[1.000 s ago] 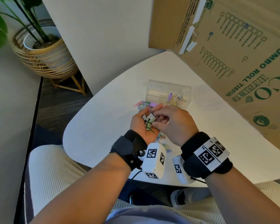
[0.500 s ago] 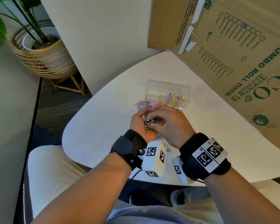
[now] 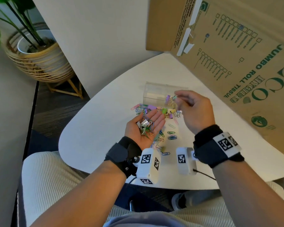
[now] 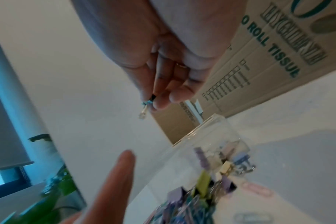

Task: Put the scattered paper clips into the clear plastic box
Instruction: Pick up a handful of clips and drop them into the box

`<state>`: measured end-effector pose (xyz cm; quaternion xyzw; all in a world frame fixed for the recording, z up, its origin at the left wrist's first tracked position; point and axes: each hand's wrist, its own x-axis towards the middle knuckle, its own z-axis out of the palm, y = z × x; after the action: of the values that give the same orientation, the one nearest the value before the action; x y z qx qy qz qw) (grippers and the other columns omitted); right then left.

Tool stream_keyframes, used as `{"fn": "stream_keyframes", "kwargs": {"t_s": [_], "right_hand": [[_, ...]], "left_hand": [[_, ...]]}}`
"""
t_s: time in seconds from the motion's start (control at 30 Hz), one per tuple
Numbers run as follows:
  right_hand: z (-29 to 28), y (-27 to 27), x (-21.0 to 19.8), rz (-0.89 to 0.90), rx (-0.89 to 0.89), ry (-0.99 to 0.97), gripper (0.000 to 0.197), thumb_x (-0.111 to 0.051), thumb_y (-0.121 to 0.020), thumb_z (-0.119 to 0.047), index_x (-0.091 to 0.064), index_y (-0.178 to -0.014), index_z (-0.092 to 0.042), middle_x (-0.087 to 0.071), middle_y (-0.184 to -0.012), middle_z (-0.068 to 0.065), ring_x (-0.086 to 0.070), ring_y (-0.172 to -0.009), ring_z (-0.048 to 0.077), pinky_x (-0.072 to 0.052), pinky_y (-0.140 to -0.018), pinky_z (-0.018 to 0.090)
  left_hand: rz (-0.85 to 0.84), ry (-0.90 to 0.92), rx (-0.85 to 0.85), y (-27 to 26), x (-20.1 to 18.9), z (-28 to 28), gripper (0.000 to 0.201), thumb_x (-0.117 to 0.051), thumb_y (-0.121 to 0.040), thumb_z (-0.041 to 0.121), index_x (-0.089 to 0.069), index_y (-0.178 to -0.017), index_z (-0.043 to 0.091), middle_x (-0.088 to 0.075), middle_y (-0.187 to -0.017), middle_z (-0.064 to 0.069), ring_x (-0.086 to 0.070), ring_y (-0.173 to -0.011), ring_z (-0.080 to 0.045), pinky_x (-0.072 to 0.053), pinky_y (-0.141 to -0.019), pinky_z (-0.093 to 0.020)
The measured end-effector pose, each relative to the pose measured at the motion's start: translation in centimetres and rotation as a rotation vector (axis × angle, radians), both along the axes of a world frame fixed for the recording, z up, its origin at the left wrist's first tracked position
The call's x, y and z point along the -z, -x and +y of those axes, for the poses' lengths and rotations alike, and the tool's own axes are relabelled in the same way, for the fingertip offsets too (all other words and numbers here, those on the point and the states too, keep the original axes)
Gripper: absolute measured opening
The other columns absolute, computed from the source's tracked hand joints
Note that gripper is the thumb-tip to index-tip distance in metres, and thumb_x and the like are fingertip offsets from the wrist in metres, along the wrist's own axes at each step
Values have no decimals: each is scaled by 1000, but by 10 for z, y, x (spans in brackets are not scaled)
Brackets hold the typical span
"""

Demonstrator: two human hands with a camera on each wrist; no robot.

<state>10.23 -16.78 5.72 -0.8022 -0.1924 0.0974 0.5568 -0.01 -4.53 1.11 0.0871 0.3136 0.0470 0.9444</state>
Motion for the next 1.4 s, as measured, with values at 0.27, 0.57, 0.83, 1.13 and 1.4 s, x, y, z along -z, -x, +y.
{"fn": "stream_keyframes", "kwargs": {"t_s": [0.27,0.57,0.83,1.13,1.4], "right_hand": [[8,-54,-4,-17,141,171,9,-70,-86,-19,-69,-83,-27,-73,-93,-5,-67,-90,11,-51,-86,27],[9,2,-2,-6,-246,317,12,-66,-88,-16,-75,-89,-24,-70,-82,-14,-61,-74,-3,-48,-77,19],[13,37,9,-39,-405,471,28,-74,-80,-17,-73,-106,-29,-68,-102,-8,-63,-87,11,-53,-86,36],[21,38,10,-206,-392,548,24,-72,-82,-28,-68,-105,-31,-52,-97,-9,-55,-92,14,-50,-84,34],[16,35,13,64,-221,182,15,-78,-78,-17,-66,-73,-23,-73,-86,-4,-67,-68,17,-59,-70,43]], "left_hand": [[20,18,41,6,12,-9,50,-35,-101,27,-69,-96,-9,-69,-101,-26,-72,-82,-36,-58,-70,-46],[70,-14,43,3,10,-6,41,-38,-100,26,-66,-101,-4,-71,-95,-23,-69,-88,-34,-57,-80,-44],[76,-14,59,-2,5,-5,31,-48,-96,29,-62,-112,6,-68,-80,-13,-69,-66,-24,-58,-56,-28],[46,37,41,-4,-4,-4,28,-46,-97,33,-60,-107,10,-67,-77,-13,-70,-66,-26,-57,-54,-29],[-19,66,25,-3,1,-7,43,-41,-98,30,-55,-122,-3,-62,-116,-20,-68,-89,-32,-60,-68,-38]]}}
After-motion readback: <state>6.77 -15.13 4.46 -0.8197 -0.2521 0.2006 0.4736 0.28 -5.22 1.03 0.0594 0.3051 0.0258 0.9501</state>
